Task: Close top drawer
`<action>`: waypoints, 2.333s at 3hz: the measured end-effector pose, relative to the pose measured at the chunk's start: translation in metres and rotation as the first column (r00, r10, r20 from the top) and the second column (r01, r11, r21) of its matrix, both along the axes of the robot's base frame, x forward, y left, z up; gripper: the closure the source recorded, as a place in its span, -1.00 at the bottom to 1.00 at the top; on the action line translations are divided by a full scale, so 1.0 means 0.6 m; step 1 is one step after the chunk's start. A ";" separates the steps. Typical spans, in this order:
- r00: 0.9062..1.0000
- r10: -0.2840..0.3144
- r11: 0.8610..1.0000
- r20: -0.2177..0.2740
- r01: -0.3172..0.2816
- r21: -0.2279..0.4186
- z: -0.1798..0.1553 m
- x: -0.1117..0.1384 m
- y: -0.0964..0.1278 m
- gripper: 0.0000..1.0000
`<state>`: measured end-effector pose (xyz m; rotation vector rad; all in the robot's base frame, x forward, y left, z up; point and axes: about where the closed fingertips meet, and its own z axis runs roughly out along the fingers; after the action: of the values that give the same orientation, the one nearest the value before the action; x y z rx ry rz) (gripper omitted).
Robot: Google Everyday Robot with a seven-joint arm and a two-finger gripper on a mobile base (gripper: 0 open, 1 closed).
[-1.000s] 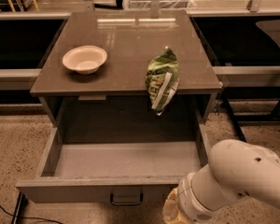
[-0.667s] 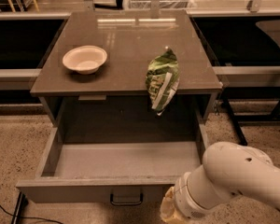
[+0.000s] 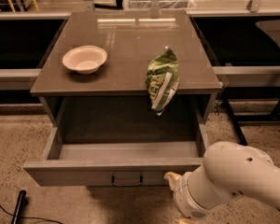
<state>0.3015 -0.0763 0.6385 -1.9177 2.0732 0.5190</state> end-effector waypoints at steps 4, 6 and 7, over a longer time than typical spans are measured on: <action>0.986 0.048 0.999 0.158 -0.044 -0.026 0.034 0.075 -0.039 0.26; 0.967 0.002 0.999 0.256 0.006 -0.032 -0.005 0.161 -0.065 1.00; 0.956 -0.012 0.999 0.294 0.026 -0.042 -0.017 0.180 -0.061 1.00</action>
Offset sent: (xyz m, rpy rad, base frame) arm 0.0118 -0.0036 0.0094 -0.0379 -0.0676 0.0430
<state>0.4095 -0.1129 0.6281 -1.8663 1.9233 0.1690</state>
